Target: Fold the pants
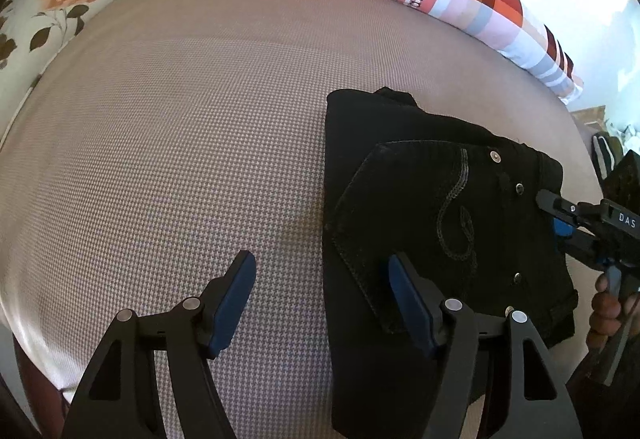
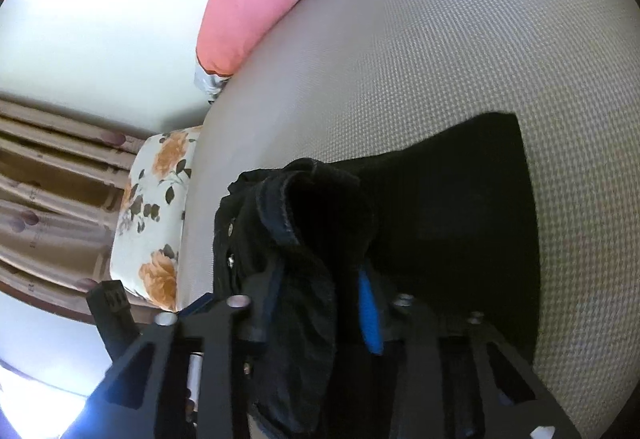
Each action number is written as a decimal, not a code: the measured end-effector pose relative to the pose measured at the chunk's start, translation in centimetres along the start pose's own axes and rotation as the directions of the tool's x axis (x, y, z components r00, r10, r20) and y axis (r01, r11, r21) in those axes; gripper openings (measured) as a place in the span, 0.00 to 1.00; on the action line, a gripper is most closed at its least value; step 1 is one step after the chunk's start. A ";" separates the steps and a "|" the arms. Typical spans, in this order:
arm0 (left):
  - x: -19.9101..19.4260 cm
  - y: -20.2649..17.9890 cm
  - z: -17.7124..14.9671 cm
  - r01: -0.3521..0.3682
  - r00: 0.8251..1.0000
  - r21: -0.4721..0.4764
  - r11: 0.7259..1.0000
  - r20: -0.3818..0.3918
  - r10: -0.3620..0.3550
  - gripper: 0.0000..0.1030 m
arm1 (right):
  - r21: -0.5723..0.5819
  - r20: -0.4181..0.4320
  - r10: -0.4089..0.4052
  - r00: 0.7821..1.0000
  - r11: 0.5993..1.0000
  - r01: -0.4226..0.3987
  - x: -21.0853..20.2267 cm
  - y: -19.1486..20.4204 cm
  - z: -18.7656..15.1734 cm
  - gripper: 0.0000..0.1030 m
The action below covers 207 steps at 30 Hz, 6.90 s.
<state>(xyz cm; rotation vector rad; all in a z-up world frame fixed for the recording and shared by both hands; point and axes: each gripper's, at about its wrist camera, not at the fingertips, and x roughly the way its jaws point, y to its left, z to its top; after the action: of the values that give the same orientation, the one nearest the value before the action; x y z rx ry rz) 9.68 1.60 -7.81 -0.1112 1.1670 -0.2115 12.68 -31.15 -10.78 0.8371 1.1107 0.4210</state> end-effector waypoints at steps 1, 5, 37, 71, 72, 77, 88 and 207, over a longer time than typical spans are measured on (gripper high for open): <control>0.0 0.0 0.0 -0.001 1.000 0.001 1.000 -0.002 0.001 0.68 | -0.009 0.008 -0.016 1.000 1.000 0.016 -0.2 0.4 -0.1 0.20; -0.1 -0.1 0.3 -0.006 1.000 0.008 1.000 0.001 0.006 0.68 | -0.042 0.053 -0.047 0.997 0.998 0.049 -1.8 2.7 -0.7 0.11; 2.5 -7.3 1.3 -0.003 1.000 0.231 0.973 0.014 -0.001 0.68 | 0.056 0.137 -0.378 0.916 0.926 0.374 -7.5 -1.3 -1.9 0.18; 0.0 -7.7 -4.3 0.045 0.999 0.237 0.970 -0.019 -0.041 0.71 | 0.013 0.118 -0.397 0.910 0.917 0.399 -10.3 0.9 -7.9 0.16; -0.1 -7.7 -4.3 0.046 0.999 0.237 0.970 -0.019 -0.042 0.71 | 0.013 0.124 -0.396 0.910 0.917 0.398 -10.5 1.1 -7.9 0.15; -0.3 -7.6 -4.3 0.048 0.999 0.248 0.968 -0.021 -0.044 0.71 | 0.005 0.127 -0.414 0.901 0.909 0.417 -11.1 2.0 -8.6 0.13; 0.8 -7.7 -4.0 0.081 0.996 0.239 0.968 -0.067 -0.067 0.73 | 0.035 0.070 -0.457 0.887 0.889 0.456 -9.9 0.0 -8.9 0.12; 2.4 -6.4 3.5 0.322 0.942 0.070 0.944 -0.128 -0.312 0.24 | 0.022 0.021 -0.170 0.985 0.985 0.169 -6.3 -2.3 -1.8 0.24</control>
<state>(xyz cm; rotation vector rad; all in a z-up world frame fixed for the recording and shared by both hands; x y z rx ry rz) 13.06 -5.29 -7.32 -0.2104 1.2489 -0.5620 8.26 -36.20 -9.04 0.7567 1.1569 0.2581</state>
